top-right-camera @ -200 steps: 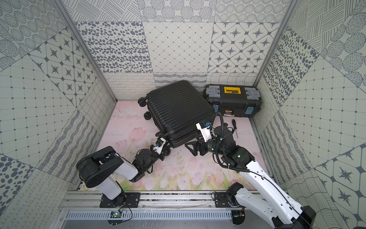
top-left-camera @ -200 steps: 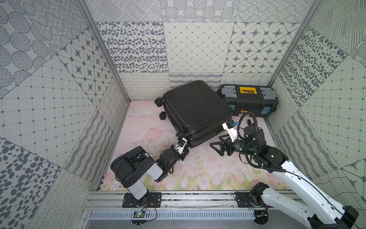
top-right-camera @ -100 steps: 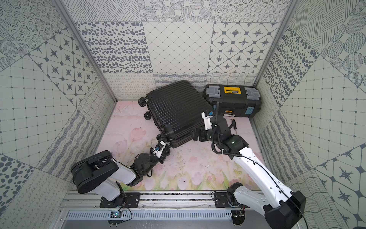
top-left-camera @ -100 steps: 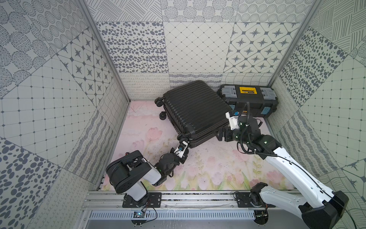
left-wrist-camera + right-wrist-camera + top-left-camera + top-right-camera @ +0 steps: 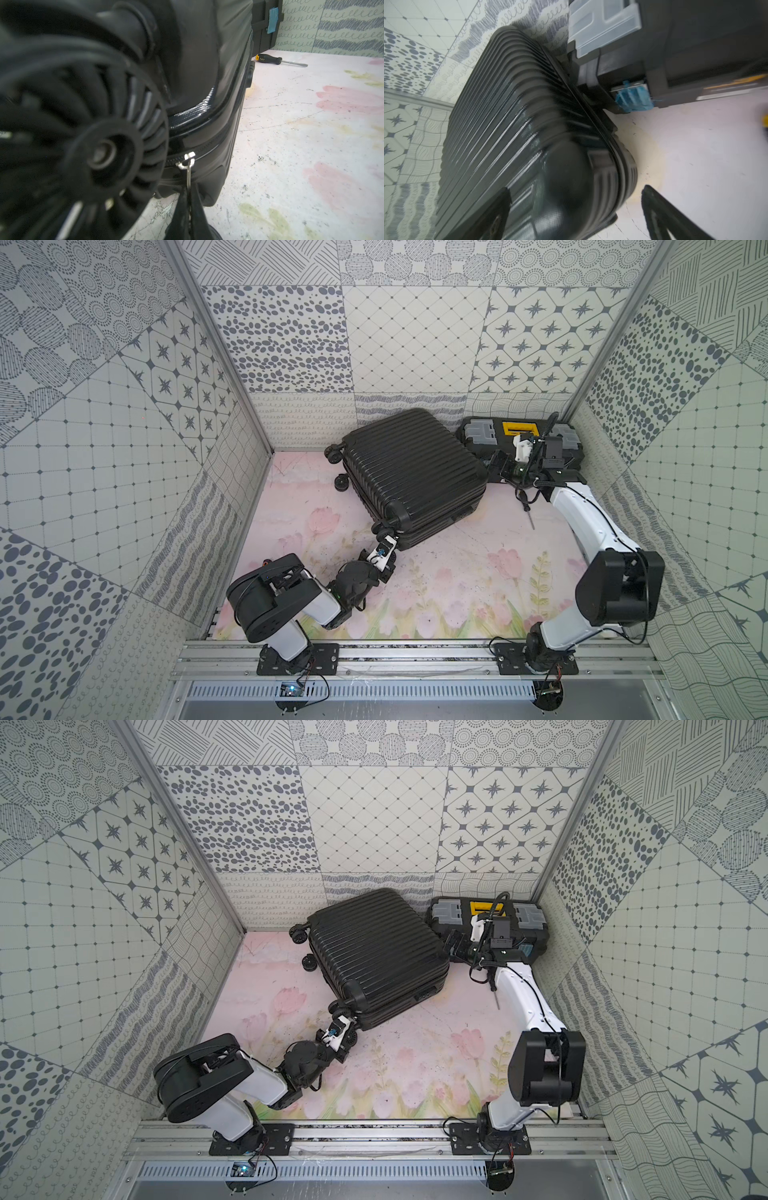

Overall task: Open the suitcase zippers
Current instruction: Unzip the zipper on the suitcase.

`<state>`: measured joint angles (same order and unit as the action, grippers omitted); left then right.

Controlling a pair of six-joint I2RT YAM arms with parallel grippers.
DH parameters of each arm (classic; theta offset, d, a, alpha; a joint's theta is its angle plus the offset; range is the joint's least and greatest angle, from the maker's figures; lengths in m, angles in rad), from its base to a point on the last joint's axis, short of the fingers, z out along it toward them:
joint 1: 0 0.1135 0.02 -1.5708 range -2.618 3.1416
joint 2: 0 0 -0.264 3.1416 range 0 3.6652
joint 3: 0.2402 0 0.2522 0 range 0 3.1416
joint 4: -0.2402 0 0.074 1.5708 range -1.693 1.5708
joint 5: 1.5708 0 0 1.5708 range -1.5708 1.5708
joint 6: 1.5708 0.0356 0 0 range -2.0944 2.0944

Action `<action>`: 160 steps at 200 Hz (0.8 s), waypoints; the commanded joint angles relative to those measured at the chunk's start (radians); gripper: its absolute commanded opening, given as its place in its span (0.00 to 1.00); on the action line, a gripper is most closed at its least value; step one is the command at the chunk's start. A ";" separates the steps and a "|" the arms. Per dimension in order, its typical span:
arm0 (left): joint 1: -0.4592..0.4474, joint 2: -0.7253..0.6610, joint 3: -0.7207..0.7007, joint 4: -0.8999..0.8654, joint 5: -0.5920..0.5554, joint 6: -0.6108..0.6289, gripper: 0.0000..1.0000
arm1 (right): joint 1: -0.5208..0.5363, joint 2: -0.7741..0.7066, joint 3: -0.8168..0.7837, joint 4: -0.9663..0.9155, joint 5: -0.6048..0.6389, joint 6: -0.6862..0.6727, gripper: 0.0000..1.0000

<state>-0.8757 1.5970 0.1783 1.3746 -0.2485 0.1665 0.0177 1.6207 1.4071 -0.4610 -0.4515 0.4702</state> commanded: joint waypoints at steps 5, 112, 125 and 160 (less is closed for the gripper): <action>-0.008 -0.002 0.012 0.040 0.069 0.008 0.00 | 0.024 0.053 0.070 -0.002 -0.223 -0.052 0.99; -0.127 -0.121 -0.068 0.037 -0.010 0.022 0.00 | 0.182 -0.100 -0.222 0.077 -0.098 -0.040 0.94; -0.137 -0.114 -0.064 0.038 -0.023 0.019 0.00 | 0.214 -0.117 -0.251 0.098 -0.092 -0.023 0.94; -0.162 -0.110 -0.059 0.037 -0.071 0.006 0.00 | 0.322 -0.182 -0.340 0.144 -0.020 0.030 0.93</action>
<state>-1.0046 1.4906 0.1177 1.3701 -0.3290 0.1669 0.2050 1.4723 1.1503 -0.3180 -0.3710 0.4793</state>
